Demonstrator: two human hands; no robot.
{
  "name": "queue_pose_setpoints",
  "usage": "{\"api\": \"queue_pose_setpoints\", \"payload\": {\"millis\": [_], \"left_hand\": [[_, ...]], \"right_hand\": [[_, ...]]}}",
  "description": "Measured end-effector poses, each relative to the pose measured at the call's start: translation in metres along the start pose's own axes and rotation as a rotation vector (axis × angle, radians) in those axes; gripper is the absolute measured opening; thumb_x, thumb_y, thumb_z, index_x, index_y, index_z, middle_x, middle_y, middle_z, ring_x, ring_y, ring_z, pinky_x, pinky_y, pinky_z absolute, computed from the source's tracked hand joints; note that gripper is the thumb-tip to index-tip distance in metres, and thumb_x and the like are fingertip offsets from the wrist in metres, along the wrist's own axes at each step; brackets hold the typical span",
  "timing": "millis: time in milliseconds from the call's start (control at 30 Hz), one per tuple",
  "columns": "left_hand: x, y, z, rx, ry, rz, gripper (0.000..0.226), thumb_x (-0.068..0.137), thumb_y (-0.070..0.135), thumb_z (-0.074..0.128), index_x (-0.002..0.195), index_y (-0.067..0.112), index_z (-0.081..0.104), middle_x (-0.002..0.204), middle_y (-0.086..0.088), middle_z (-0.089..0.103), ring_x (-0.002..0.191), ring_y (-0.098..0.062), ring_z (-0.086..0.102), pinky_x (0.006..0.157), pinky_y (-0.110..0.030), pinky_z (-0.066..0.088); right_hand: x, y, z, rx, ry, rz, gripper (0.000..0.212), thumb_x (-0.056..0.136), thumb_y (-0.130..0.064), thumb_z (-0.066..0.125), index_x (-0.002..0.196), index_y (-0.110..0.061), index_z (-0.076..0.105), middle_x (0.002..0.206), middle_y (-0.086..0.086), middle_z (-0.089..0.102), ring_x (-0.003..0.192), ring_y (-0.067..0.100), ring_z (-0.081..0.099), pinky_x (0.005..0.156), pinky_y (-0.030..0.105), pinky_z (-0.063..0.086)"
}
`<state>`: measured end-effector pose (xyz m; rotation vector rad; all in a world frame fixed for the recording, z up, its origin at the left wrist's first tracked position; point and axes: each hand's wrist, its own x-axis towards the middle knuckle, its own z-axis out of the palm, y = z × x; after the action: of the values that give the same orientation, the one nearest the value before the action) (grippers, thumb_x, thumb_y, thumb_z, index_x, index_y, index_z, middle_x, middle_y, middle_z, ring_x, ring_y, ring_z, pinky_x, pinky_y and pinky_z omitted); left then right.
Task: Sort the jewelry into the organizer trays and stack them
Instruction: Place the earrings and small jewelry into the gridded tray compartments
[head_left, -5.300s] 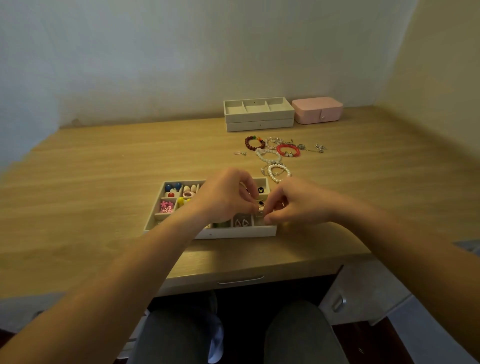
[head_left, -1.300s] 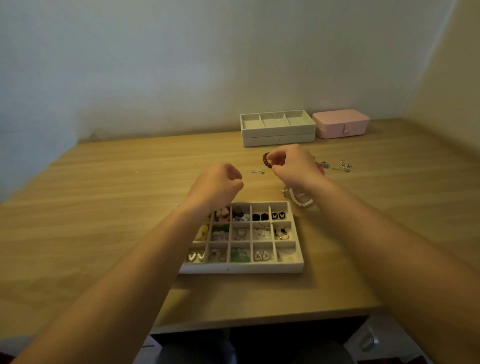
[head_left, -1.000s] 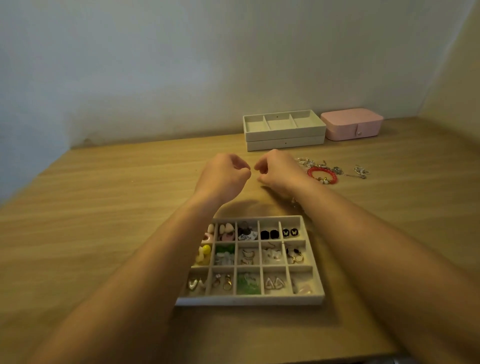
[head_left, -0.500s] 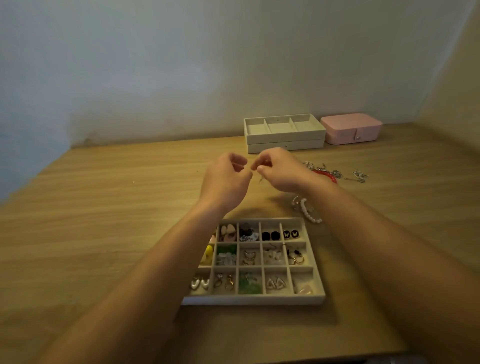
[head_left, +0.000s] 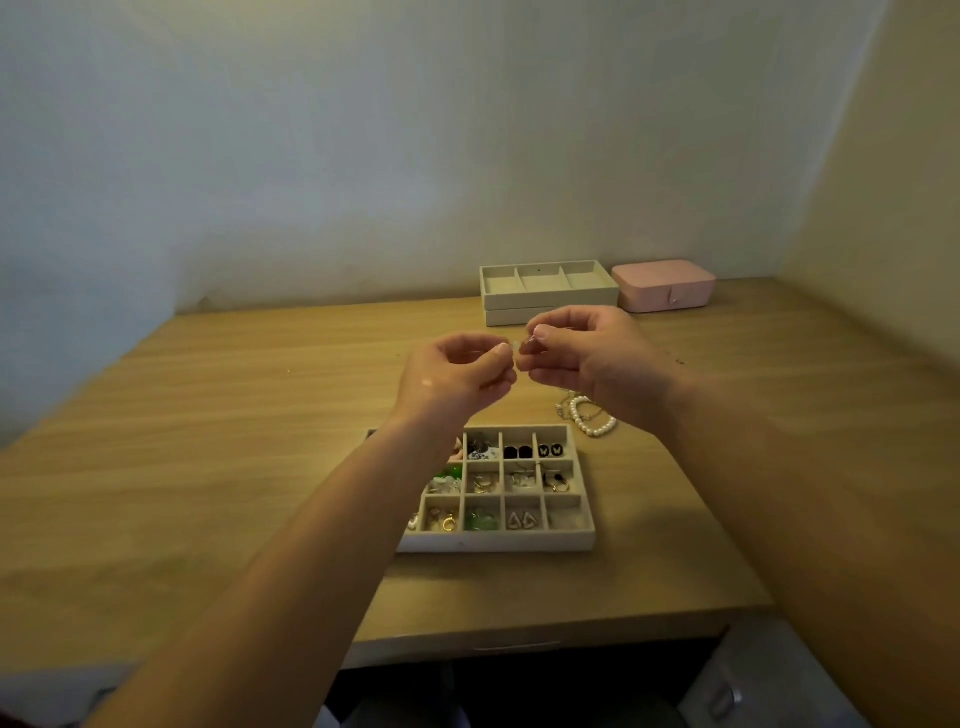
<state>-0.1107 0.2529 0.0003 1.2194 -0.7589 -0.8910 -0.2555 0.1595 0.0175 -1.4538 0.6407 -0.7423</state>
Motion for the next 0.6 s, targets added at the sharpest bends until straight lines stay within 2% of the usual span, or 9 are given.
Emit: {"api": "queue_pose_setpoints", "payload": {"millis": [167, 267, 367, 467, 600], "left_hand": [[-0.018, 0.012, -0.002, 0.121, 0.031, 0.08, 0.023, 0.086, 0.004, 0.075, 0.108, 0.009, 0.068, 0.094, -0.014, 0.075, 0.079, -0.017, 0.075, 0.074, -0.023, 0.06], [-0.024, 0.016, 0.001, 0.241, 0.031, 0.152, 0.025, 0.086, 0.008, 0.077, 0.109, 0.011, 0.068, 0.092, -0.011, 0.076, 0.081, -0.018, 0.075, 0.071, -0.022, 0.059], [-0.024, 0.019, 0.001, 0.397, 0.043, 0.243, 0.024, 0.084, 0.012, 0.08, 0.106, 0.014, 0.07, 0.087, -0.002, 0.077, 0.079, -0.016, 0.075, 0.07, -0.026, 0.06], [-0.023, 0.022, 0.002, 0.519, 0.06, 0.309, 0.022, 0.081, 0.014, 0.083, 0.1, 0.017, 0.072, 0.083, 0.001, 0.077, 0.075, -0.011, 0.074, 0.071, -0.027, 0.06], [-0.024, 0.023, 0.004, 0.656, 0.057, 0.363, 0.021, 0.081, 0.017, 0.084, 0.098, 0.02, 0.072, 0.082, 0.003, 0.075, 0.071, -0.004, 0.071, 0.065, -0.017, 0.056]], "right_hand": [[-0.017, 0.0, -0.001, -0.04, -0.007, 0.038, 0.011, 0.1, -0.001, 0.058, 0.106, -0.002, 0.067, 0.094, 0.015, 0.073, 0.083, 0.024, 0.074, 0.072, 0.03, 0.061], [-0.026, -0.001, 0.0, -0.181, -0.059, 0.059, 0.011, 0.099, -0.004, 0.059, 0.105, -0.008, 0.067, 0.092, 0.009, 0.073, 0.081, 0.022, 0.073, 0.073, 0.032, 0.061], [-0.032, -0.003, 0.002, -0.252, -0.114, 0.059, 0.01, 0.098, -0.01, 0.063, 0.107, -0.012, 0.067, 0.097, 0.005, 0.075, 0.089, 0.019, 0.075, 0.08, 0.034, 0.062], [-0.035, -0.007, 0.005, -0.308, -0.045, 0.007, 0.012, 0.097, -0.021, 0.067, 0.107, -0.015, 0.067, 0.102, 0.006, 0.073, 0.095, 0.02, 0.072, 0.081, 0.033, 0.061], [-0.036, -0.012, 0.009, -0.432, 0.042, -0.14, 0.007, 0.097, -0.024, 0.068, 0.102, -0.018, 0.068, 0.093, 0.003, 0.072, 0.085, 0.016, 0.072, 0.072, 0.026, 0.061]]}}
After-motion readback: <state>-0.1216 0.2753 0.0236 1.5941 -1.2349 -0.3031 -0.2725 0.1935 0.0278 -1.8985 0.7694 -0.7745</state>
